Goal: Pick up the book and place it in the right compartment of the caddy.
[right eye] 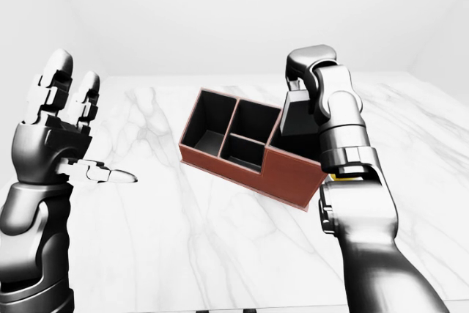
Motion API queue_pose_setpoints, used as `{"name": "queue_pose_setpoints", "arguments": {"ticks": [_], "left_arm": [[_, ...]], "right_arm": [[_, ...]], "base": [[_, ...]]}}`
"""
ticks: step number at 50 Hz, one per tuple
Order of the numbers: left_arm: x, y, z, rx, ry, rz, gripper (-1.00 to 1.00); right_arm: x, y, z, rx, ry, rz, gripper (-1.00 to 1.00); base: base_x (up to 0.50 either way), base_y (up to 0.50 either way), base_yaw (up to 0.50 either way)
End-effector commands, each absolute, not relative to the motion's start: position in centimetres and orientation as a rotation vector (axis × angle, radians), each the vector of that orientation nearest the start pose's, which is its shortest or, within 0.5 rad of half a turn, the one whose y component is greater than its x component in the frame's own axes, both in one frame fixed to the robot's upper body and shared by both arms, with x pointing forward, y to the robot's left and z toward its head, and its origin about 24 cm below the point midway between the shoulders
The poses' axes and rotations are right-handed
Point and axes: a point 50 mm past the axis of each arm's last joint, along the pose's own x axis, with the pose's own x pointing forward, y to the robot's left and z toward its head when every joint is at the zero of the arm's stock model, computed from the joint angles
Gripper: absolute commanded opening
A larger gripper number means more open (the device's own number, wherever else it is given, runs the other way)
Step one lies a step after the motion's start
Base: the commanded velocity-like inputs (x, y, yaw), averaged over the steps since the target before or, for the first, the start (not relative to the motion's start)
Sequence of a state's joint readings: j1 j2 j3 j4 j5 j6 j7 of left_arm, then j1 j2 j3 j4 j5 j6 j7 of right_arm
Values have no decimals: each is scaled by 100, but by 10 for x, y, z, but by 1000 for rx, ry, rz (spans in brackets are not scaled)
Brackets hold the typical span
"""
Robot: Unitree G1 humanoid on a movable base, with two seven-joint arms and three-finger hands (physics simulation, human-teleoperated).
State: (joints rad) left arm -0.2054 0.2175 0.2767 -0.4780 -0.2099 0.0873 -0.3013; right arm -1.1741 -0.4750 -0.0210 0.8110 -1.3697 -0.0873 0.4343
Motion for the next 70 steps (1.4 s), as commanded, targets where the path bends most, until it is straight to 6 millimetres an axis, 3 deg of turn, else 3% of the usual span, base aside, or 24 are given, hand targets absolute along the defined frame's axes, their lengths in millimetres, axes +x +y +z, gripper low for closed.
{"name": "queue_pose_setpoints", "arguments": {"ticks": [1,19,70], "left_arm": [[244,200,206,135,-628,-175,100],[242,201,205,137,-626,-171,100],[239,202,203,138,-620,-173,100]], "right_arm": [[412,-209,266,-1772,52,-34,-100],[417,-211,246,-1790,66,-26,-100],[426,-211,213,-1782,118,-40,-100]], "base": [[0,0,0],[0,0,0],[0,0,0]]}}
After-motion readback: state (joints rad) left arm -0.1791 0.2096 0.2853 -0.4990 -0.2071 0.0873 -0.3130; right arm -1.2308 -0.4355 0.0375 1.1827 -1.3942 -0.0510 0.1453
